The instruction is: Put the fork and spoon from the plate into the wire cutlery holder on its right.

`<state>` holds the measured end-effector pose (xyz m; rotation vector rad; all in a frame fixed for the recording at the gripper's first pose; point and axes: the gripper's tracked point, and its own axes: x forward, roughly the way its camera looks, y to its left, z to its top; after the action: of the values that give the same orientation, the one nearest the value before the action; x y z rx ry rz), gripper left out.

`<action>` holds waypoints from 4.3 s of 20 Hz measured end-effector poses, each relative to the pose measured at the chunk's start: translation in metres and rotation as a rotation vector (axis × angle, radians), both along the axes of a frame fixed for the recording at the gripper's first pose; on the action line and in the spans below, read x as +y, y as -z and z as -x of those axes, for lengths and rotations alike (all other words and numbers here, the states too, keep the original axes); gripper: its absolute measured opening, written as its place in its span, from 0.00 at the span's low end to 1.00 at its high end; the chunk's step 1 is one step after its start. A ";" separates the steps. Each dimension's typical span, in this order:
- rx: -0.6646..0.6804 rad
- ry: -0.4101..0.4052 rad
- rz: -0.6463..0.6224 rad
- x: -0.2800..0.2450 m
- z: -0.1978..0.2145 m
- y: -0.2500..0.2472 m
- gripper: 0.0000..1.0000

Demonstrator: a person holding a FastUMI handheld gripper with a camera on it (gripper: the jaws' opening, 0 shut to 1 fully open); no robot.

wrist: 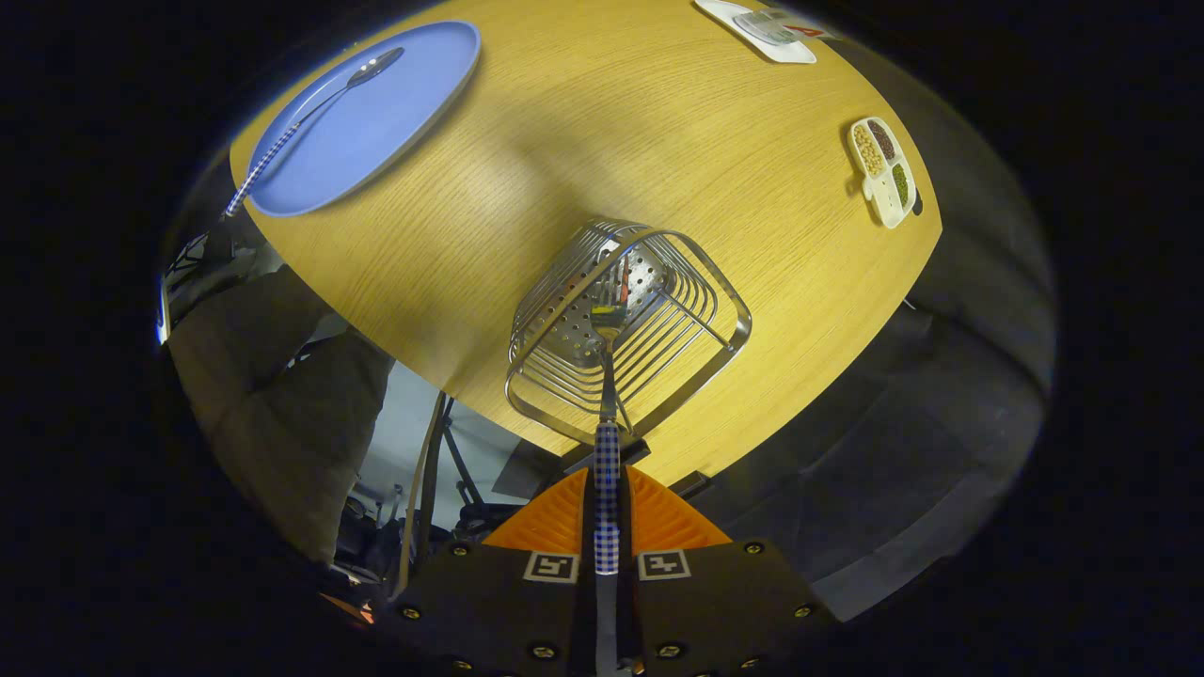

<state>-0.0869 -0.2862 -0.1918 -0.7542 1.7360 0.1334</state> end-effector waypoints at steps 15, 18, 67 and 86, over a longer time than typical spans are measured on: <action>-0.368 0.173 -0.076 0.007 -0.003 -0.037 0.97; -0.480 0.242 -0.150 0.033 0.003 -0.047 0.97; -0.681 0.312 -0.507 0.295 -0.044 0.042 0.97; -0.410 0.218 -0.496 0.289 -0.051 0.080 0.05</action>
<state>-0.0354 0.0025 -0.2716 -0.2051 1.3048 0.2321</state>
